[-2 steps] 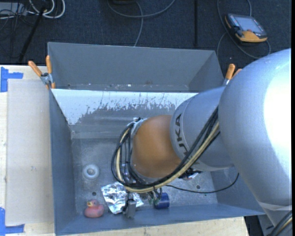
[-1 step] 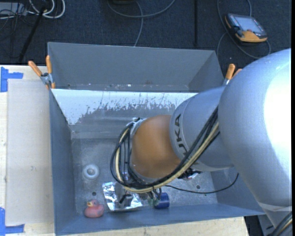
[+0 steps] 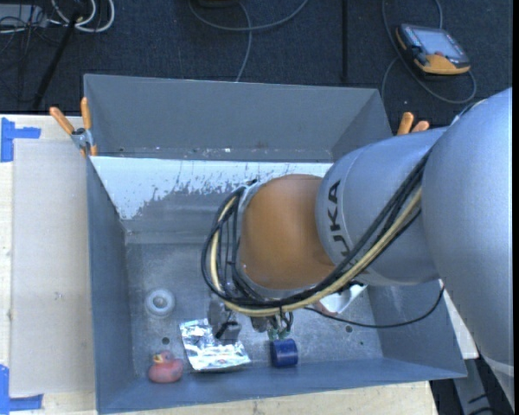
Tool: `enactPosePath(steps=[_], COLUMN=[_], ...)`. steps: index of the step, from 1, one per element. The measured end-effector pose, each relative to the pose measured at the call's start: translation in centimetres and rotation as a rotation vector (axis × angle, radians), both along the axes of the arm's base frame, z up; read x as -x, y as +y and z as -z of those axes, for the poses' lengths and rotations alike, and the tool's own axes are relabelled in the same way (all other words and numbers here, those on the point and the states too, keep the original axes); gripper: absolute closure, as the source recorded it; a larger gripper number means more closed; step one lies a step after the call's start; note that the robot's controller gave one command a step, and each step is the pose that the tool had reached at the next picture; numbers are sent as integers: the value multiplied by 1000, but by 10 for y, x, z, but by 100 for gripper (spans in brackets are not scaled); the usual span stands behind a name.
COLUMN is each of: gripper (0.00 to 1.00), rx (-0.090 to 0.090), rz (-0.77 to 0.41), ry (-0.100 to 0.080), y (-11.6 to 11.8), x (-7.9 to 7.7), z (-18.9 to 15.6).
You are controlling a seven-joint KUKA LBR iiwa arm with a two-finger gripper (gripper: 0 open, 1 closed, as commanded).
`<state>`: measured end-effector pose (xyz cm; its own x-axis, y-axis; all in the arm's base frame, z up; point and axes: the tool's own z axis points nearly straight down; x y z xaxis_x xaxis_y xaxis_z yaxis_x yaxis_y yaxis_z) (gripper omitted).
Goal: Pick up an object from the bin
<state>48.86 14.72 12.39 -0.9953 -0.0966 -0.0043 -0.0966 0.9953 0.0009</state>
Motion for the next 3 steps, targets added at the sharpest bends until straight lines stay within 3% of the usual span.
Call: enactPosePath(steps=[1,2,3], gripper=[0,0,100], rx=[1,2,1], rz=[2,141,144], ry=[5,7,5], y=[0,-2,-2], x=[1,3,3], z=[3,56,54])
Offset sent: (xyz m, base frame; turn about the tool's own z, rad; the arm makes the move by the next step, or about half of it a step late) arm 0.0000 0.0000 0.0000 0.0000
